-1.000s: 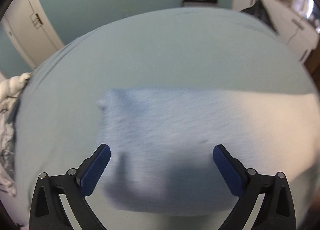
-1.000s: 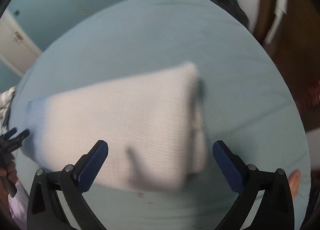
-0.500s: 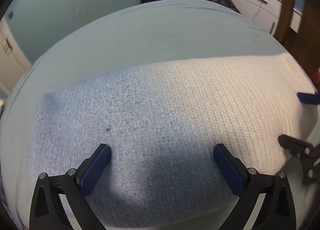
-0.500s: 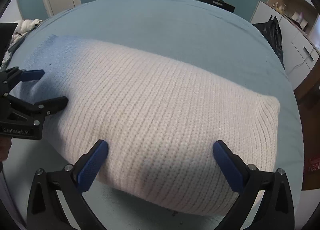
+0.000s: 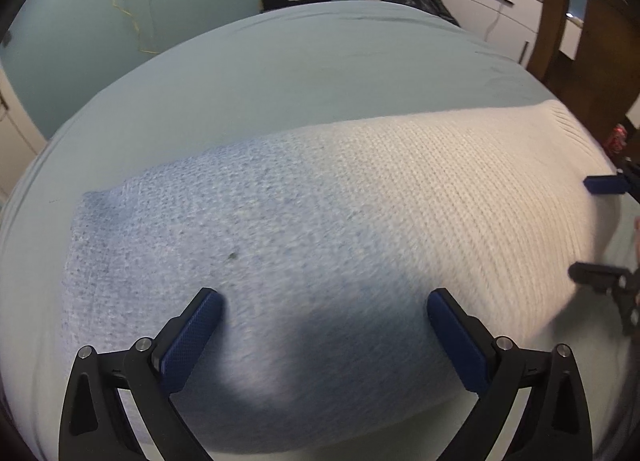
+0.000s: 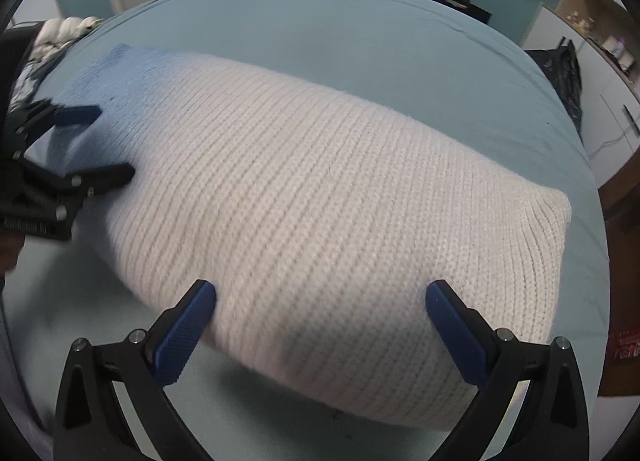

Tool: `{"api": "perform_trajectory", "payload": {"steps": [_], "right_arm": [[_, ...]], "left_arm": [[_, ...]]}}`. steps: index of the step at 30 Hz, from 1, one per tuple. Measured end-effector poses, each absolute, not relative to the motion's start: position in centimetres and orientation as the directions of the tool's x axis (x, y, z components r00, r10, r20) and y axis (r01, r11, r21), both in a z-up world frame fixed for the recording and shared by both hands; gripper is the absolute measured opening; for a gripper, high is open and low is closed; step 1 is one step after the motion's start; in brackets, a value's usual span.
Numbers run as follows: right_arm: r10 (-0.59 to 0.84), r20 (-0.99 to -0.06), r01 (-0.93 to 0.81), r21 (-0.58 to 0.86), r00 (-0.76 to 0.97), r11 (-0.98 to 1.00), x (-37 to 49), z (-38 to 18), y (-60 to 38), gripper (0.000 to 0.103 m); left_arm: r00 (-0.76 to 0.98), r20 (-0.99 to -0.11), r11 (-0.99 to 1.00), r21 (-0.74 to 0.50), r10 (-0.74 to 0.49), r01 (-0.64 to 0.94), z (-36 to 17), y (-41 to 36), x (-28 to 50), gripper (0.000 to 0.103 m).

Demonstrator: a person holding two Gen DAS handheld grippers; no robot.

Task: Fold small clothes

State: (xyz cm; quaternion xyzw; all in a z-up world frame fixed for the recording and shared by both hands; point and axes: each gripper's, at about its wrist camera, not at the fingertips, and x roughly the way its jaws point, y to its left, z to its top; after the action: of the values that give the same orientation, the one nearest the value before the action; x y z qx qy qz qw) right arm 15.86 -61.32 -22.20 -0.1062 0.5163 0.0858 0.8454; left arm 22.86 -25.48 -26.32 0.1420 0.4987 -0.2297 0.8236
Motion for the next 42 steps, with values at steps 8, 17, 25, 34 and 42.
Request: {"api": "perform_trajectory", "payload": {"steps": [8, 17, 25, 34, 42], "right_arm": [[0.049, -0.893, -0.260, -0.077, 0.447, 0.963, 11.6, -21.6, -64.1, 0.102], [0.005, -0.921, 0.006, 0.008, 0.389, 1.000, 9.4, -21.6, -69.4, 0.102], [0.069, -0.859, 0.285, 0.243, 0.507, 0.927, 11.3, -17.6, -69.7, 0.102], [0.073, -0.887, 0.119, 0.143, 0.456, 0.983, 18.4, -20.1, -55.0, 0.102], [0.083, -0.896, 0.059, 0.120, 0.436, 0.991, 16.5, -22.5, -56.8, 0.102]], "left_arm": [[0.361, -0.904, 0.843, 0.002, -0.228, 0.538, -25.0, -18.3, 22.9, 0.103], [0.438, -0.897, 0.832, 0.197, -0.061, 0.518, -22.4, -16.1, 22.1, 0.103], [0.435, -0.886, 0.925, 0.015, -0.164, 0.380, -18.9, -21.4, 27.5, 0.103], [0.342, -0.931, 0.972, -0.049, -0.128, 0.232, -26.3, -23.0, 31.4, 0.103], [0.340, -0.931, 0.965, -0.047, -0.135, 0.256, -25.0, -19.4, 30.4, 0.103]]}}
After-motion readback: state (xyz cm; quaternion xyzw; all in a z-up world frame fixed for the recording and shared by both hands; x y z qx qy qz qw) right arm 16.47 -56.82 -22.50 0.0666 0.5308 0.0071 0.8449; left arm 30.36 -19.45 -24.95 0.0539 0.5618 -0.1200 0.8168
